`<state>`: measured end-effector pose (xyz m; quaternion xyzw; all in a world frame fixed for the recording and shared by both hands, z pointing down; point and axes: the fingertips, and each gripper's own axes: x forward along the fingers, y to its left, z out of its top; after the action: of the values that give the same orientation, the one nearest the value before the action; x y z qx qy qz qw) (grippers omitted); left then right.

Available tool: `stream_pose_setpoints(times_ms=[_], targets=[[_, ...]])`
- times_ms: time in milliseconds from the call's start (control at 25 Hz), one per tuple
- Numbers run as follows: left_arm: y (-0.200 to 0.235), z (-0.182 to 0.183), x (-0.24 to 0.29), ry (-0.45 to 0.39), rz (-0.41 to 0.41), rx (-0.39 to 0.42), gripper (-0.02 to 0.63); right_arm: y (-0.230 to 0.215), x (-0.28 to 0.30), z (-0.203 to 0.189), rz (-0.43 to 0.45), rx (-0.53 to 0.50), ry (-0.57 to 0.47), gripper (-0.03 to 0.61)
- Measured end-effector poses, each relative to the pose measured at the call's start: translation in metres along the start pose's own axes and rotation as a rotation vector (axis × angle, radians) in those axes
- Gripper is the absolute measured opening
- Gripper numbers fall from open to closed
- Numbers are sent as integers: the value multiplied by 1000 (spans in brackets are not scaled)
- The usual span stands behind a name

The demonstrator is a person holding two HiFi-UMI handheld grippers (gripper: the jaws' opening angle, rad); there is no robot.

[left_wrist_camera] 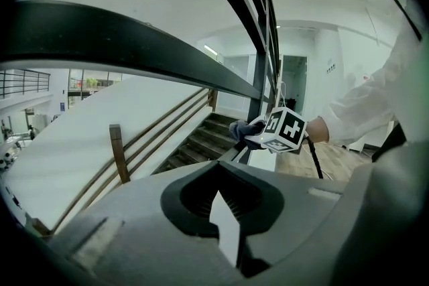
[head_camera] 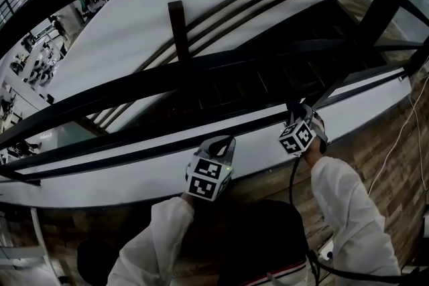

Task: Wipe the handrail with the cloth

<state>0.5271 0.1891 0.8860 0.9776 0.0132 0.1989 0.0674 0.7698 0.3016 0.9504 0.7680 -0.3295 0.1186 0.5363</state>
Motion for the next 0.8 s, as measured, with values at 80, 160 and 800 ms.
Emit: stream_pose_setpoints(times_ms=[80, 160, 800], targets=[[6, -3, -9, -5, -2, -10, 3, -4, -2, 1, -25, 34, 11, 87], [12, -8, -20, -11, -9, -13, 3, -4, -12, 13, -45, 96, -13, 89], [123, -4, -296, -32, 48, -73, 3, 142, -295, 212, 429, 279, -162, 87]])
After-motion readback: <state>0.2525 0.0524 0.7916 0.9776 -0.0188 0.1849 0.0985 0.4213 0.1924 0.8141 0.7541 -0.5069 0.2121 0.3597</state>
